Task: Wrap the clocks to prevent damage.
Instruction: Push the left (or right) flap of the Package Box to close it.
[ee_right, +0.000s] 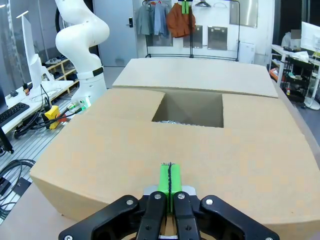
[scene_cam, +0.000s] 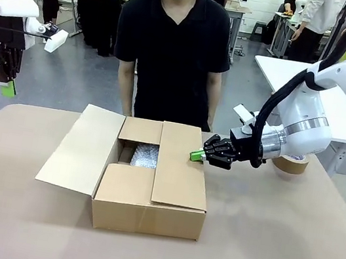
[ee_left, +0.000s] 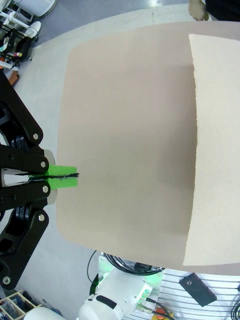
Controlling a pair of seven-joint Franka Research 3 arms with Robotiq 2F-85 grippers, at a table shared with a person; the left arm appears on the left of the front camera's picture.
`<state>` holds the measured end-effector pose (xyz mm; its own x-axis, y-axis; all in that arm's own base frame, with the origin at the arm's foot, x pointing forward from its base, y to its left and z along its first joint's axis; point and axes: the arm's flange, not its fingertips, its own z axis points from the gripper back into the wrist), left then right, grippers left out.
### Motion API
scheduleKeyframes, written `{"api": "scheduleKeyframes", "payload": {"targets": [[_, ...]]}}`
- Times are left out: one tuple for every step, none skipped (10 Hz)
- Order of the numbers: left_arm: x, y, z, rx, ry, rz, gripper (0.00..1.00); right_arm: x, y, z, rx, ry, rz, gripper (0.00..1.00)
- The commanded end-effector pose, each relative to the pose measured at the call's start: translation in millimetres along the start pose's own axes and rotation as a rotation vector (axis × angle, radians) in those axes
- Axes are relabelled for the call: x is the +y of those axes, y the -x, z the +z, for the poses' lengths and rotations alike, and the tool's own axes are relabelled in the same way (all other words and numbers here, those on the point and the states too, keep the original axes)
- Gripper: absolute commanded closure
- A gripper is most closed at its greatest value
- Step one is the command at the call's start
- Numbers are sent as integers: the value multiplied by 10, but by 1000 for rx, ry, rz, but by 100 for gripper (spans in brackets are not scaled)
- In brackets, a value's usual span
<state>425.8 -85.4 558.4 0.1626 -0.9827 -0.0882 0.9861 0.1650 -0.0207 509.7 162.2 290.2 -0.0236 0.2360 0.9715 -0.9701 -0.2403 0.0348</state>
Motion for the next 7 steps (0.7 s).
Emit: {"api": "scheduleKeyframes", "payload": {"targets": [[1,11,32,8,6,-3,100,3,23,-19,6,-1,-1,99],[1,11,32,8,6,-3,100,3,23,-19,6,-1,-1,99],[1,11,32,8,6,-3,100,3,23,-19,6,-1,-1,99],[0,0,0,0,0,0,100,3,23,-19,6,-1,-1,99],[-194,126,-70,-210,49,-74,100,3,23,-19,6,-1,-1,99],[-186,345,-94,-447,148,-201,100,3,23,-19,6,-1,-1,99],[202,523,-26,-604,179,-249,100,3,23,-19,6,-1,-1,99]]}}
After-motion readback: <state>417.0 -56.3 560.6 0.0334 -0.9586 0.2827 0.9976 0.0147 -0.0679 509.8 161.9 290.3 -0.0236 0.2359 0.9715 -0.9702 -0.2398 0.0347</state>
